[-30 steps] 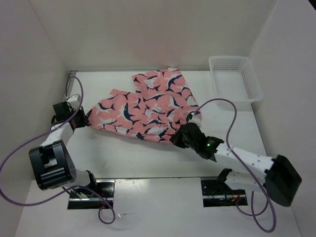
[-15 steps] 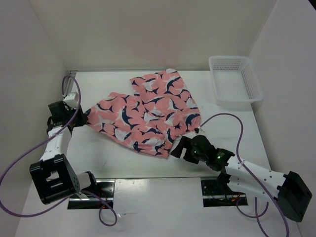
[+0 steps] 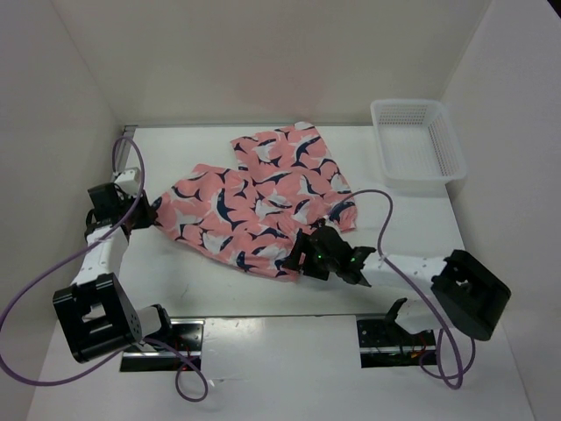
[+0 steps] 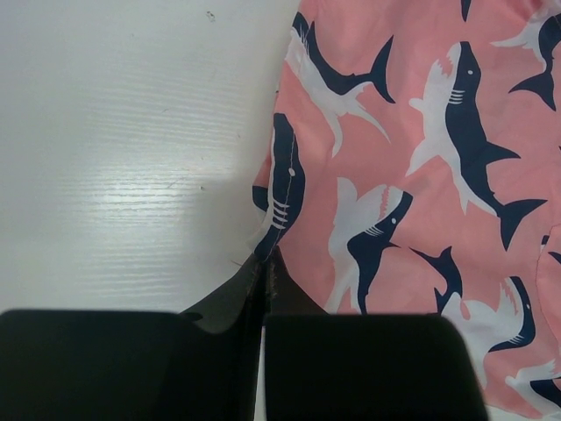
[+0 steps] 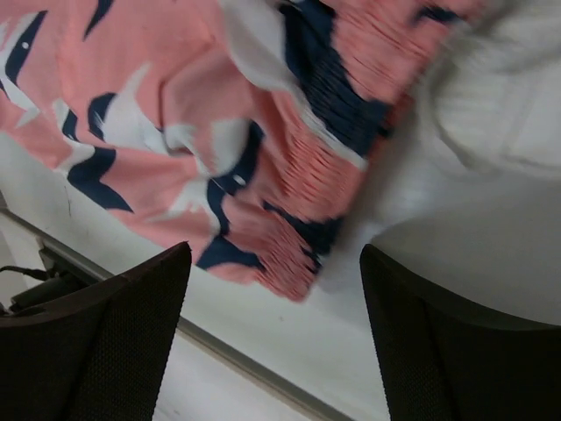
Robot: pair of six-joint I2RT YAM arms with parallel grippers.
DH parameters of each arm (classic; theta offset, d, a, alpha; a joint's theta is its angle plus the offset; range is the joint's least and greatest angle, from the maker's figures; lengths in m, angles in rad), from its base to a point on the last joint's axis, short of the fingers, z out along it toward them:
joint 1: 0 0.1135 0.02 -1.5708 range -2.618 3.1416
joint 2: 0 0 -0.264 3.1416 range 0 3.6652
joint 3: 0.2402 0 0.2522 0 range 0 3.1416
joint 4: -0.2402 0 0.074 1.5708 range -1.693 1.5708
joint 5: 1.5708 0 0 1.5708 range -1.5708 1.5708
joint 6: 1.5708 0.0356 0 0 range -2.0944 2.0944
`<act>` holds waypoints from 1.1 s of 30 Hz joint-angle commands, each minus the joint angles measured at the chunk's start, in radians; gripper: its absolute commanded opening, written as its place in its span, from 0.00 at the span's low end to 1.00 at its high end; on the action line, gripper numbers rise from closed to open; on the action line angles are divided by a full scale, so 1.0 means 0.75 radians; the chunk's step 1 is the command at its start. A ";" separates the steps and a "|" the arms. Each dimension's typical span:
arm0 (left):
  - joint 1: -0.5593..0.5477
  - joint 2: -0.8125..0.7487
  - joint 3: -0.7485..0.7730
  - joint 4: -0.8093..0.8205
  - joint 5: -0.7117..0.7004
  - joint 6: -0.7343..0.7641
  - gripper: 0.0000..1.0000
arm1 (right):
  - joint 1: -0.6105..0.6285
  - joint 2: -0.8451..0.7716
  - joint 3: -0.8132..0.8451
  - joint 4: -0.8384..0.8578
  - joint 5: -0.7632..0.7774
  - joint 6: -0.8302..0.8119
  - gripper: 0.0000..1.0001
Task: Fold and stack the shorts
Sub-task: Flatten the shorts out, then fold the shorts
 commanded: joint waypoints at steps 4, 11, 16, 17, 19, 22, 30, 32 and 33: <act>0.009 -0.002 0.026 0.011 0.036 0.006 0.00 | 0.028 0.128 0.013 0.120 0.102 -0.003 0.72; 0.009 0.023 0.026 0.036 0.063 0.006 0.00 | 0.128 0.308 0.029 0.229 0.114 0.048 0.43; 0.009 0.008 0.039 0.007 0.063 0.006 0.00 | 0.157 0.301 0.113 0.078 0.253 0.060 0.03; 0.009 -0.004 0.061 -0.013 0.077 0.006 0.00 | 0.157 0.187 0.146 -0.034 0.334 0.044 0.00; 0.009 -0.020 0.090 -0.027 0.093 0.006 0.00 | 0.157 0.047 0.189 -0.173 0.413 0.001 0.00; 0.009 -0.075 0.181 -0.058 0.157 0.006 0.00 | 0.049 -0.235 0.358 -0.423 0.468 -0.162 0.00; 0.081 -0.204 0.545 0.005 0.498 0.006 0.00 | -0.273 -0.544 0.867 -0.765 0.319 -0.455 0.00; 0.093 -0.231 0.682 -0.007 0.537 0.006 0.00 | -0.273 -0.563 0.954 -0.804 0.319 -0.480 0.00; 0.093 -0.251 0.701 0.007 0.553 0.006 0.00 | -0.273 -0.589 1.035 -0.824 0.319 -0.494 0.00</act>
